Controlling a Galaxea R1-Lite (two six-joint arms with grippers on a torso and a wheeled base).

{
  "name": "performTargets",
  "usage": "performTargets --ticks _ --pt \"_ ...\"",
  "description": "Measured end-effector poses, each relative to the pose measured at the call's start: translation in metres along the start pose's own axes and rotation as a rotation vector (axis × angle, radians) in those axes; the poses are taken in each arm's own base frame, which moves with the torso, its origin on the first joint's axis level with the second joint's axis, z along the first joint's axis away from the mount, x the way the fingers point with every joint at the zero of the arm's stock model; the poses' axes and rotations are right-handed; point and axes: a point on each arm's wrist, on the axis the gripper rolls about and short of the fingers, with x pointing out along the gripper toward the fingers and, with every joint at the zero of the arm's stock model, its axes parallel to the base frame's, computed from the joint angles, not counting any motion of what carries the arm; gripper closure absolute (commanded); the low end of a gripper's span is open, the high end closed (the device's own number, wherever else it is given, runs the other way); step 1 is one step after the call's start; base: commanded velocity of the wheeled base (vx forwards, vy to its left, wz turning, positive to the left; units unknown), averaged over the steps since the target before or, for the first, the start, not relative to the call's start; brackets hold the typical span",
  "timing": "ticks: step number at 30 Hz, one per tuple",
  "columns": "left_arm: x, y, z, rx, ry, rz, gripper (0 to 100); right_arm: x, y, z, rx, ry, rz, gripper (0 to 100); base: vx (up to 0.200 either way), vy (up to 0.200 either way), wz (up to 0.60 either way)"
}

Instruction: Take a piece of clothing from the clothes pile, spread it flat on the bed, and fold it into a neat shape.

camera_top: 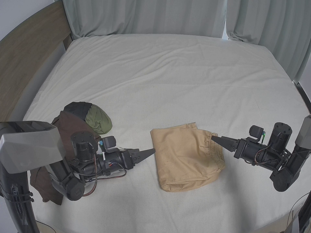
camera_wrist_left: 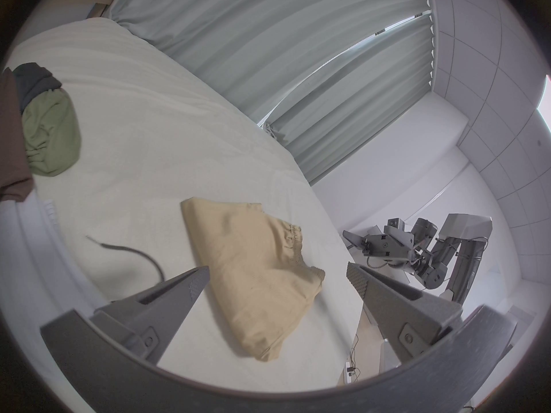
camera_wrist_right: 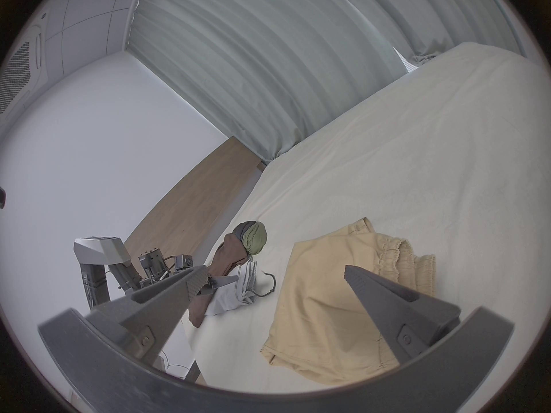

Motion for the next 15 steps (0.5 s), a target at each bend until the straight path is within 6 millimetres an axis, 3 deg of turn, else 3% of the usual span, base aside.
performTargets --ticks 7,15 --pt "-0.025 0.016 -0.007 -0.022 0.022 0.027 0 0.002 0.003 -0.006 0.004 0.022 0.008 0 0.0 0.0 0.0" --pt "-0.025 0.038 -0.024 -0.045 0.036 0.059 0 0.005 0.0 -0.013 -0.017 0.045 0.001 0 0.0 0.0 0.0"
